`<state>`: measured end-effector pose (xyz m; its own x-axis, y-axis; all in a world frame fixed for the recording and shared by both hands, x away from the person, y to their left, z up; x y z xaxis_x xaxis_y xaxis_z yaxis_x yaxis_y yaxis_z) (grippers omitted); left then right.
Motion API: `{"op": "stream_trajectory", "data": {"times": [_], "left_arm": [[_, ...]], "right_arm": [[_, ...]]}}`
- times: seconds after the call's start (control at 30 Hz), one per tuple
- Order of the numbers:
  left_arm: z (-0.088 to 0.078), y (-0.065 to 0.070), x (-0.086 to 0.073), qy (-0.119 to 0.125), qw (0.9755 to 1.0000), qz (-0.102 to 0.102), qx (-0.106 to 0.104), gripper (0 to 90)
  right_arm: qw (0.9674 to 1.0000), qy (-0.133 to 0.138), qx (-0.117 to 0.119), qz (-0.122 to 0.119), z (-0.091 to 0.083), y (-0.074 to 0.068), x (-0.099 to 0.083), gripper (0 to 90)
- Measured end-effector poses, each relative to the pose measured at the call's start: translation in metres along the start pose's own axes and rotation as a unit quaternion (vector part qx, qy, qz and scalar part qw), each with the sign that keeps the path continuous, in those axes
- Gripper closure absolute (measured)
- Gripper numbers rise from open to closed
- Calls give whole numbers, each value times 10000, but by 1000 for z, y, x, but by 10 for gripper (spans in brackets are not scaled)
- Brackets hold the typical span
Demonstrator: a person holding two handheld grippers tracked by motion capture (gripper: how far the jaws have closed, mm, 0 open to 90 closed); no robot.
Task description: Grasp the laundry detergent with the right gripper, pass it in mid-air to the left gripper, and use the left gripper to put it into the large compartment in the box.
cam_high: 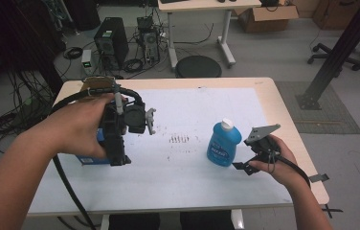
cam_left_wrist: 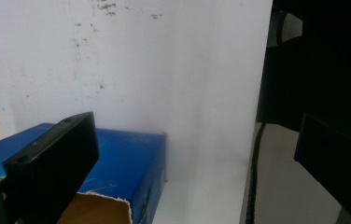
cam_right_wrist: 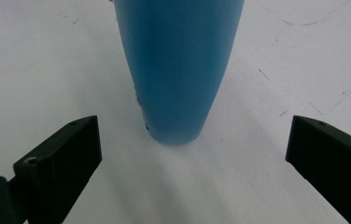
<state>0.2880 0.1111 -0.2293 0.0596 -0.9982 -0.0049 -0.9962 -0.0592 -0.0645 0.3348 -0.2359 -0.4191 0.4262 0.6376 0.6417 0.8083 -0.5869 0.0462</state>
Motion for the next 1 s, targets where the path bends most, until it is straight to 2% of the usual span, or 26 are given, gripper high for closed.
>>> {"op": "stream_trajectory", "data": {"times": [0.43,0.63,0.77,1.0], "left_arm": [[0,0,0,8,10000,3,12,4],[1,1,-2,-7,10000,-13,4,4],[1,1,-2,3,10000,-12,4,4],[1,2,-2,-7,10000,-3,13,4]], "right_arm": [[9994,331,78,70,9,-3,3,33],[9976,654,169,141,16,-6,4,33],[9974,693,126,119,19,-7,3,33],[9957,911,134,142,25,-7,1,32]]}}
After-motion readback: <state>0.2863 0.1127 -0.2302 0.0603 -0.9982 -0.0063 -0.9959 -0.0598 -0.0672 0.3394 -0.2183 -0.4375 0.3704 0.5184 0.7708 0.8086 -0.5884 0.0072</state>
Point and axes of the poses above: each handheld gripper's, and its own axes: z roughly forward along the jaws, x roughly out of its top, y roughly to its right, the point moved 4 cm from there along z, roughly forward along the jaws, and after that the axes turned 4 degrees about -x, right-handed, at the moved point
